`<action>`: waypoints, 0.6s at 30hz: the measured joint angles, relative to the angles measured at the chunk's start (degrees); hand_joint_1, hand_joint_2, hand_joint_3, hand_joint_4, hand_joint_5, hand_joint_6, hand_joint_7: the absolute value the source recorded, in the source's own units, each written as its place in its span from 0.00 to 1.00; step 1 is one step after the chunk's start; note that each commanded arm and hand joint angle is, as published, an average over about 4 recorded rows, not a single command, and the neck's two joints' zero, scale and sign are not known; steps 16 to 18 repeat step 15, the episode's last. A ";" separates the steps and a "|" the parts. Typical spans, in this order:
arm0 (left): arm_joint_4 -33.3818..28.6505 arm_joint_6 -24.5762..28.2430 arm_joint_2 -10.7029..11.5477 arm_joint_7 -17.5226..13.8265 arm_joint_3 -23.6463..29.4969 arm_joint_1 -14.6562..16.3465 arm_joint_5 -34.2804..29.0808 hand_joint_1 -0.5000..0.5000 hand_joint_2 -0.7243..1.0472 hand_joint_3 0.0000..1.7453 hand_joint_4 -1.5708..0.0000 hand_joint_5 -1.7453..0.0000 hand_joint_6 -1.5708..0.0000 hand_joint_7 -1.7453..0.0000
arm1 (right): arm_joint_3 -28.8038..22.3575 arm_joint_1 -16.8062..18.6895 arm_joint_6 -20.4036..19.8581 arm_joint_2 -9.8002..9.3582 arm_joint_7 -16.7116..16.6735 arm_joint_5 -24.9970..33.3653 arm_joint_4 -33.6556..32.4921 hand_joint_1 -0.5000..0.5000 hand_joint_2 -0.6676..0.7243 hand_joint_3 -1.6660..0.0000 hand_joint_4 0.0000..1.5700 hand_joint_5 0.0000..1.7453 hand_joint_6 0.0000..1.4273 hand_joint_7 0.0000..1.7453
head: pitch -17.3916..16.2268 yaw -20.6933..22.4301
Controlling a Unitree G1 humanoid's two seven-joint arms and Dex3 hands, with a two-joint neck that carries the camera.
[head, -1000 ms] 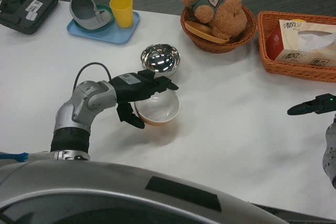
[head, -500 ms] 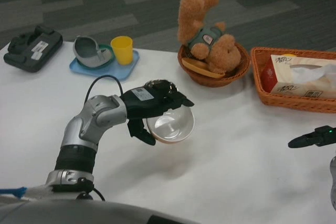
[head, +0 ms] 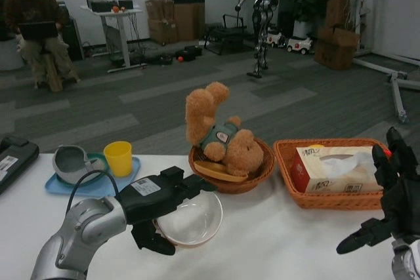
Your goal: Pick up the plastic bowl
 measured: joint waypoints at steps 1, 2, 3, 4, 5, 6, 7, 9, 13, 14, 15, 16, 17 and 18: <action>0.50 0.02 0.00 0.31 0.66 -0.59 -0.06 0.00 0.90 1.00 0.62 0.00 0.95 0.04 | 0.01 -0.03 0.00 0.09 -0.02 0.00 0.23 0.04 1.00 1.00 0.00 0.00 0.00 0.00 | 0.46 -0.50; 0.69 0.05 0.01 0.41 1.08 -0.91 -0.07 0.00 0.90 1.00 0.62 0.00 0.95 0.04 | 0.03 -0.03 0.00 0.14 -0.03 0.00 0.28 0.04 1.00 1.00 0.00 0.00 0.00 0.00 | 0.83 -0.97; 0.82 0.05 0.02 0.48 1.37 -1.15 -0.07 0.00 0.90 1.00 0.62 0.00 0.95 0.04 | 0.06 -0.04 0.00 0.17 -0.04 0.00 0.32 0.04 1.00 1.00 0.00 0.00 0.00 0.00 | 1.18 -1.40; 0.91 0.05 0.02 0.51 1.59 -1.38 -0.08 0.00 0.90 1.00 0.62 0.00 0.95 0.04 | 0.11 -0.05 0.00 0.19 -0.04 0.00 0.34 0.04 1.00 1.00 0.00 0.00 0.00 0.00 | 1.57 -1.87; 1.00 0.04 0.02 0.54 1.76 -1.60 -0.14 0.00 0.90 1.00 0.63 0.00 0.95 0.04 | 0.19 -0.05 0.00 0.21 -0.04 0.00 0.35 0.04 1.00 1.00 0.00 0.00 0.00 0.00 | 1.74 -2.04; 1.09 0.04 0.02 0.60 1.99 -1.87 -0.20 0.00 0.90 1.00 0.64 0.00 0.95 0.04 | 0.28 -0.05 0.00 0.23 -0.05 0.00 0.35 0.04 1.00 1.00 0.00 0.00 0.00 0.00 | 1.85 -2.12; 1.16 0.04 0.03 0.70 2.24 -2.16 -0.30 0.00 0.90 1.00 0.64 0.00 0.95 0.04 | 0.40 -0.06 0.00 0.24 -0.05 0.00 0.35 0.04 1.00 1.00 0.00 0.00 0.00 0.00 | 1.97 -2.21; 1.23 0.04 0.04 0.98 2.64 -2.62 -0.64 0.00 0.90 1.00 0.64 0.00 0.95 0.04 | 0.63 -0.08 0.00 0.27 -0.06 0.00 0.35 0.04 1.00 1.00 0.00 0.00 0.00 0.00 | 2.03 -2.24; 1.27 0.04 0.04 1.45 3.08 -2.85 -1.17 0.00 0.90 1.00 0.64 0.00 0.95 0.04 | 1.30 -0.29 0.00 0.43 -0.08 0.00 0.35 0.04 1.00 1.00 0.00 0.00 0.00 0.00 | 2.73 -2.22; 1.28 0.04 0.04 1.50 3.25 -2.86 -1.18 0.00 0.90 1.00 0.64 0.00 0.95 0.04 | 1.56 -0.42 -0.01 0.46 -0.08 0.00 0.36 0.04 1.00 1.00 0.00 0.00 0.00 0.00 | 2.78 -2.22; 1.29 0.04 0.04 1.51 3.32 -2.86 -1.18 0.00 0.90 1.00 0.64 0.00 0.95 0.04 | 1.69 -0.49 -0.01 0.46 -0.09 0.01 0.37 0.04 1.00 1.00 0.00 0.00 0.00 0.00 | 2.81 -2.22; 1.29 0.04 0.04 1.51 3.32 -2.86 -1.18 0.00 0.90 1.00 0.64 0.00 0.95 0.04 | 1.69 -0.49 -0.01 0.46 -0.09 0.01 0.37 0.04 1.00 1.00 0.00 0.00 0.00 0.00 | 2.81 -2.22; 1.29 0.04 0.04 1.51 3.32 -2.86 -1.18 0.00 0.90 1.00 0.64 0.00 0.95 0.04 | 1.69 -0.49 -0.01 0.46 -0.09 0.01 0.37 0.04 1.00 1.00 0.00 0.00 0.00 0.00 | 2.81 -2.22; 1.29 0.04 0.04 1.51 3.32 -2.86 -1.18 0.00 0.90 1.00 0.64 0.00 0.95 0.04 | 1.69 -0.49 -0.01 0.46 -0.09 0.01 0.37 0.04 1.00 1.00 0.00 0.00 0.00 0.00 | 2.81 -2.22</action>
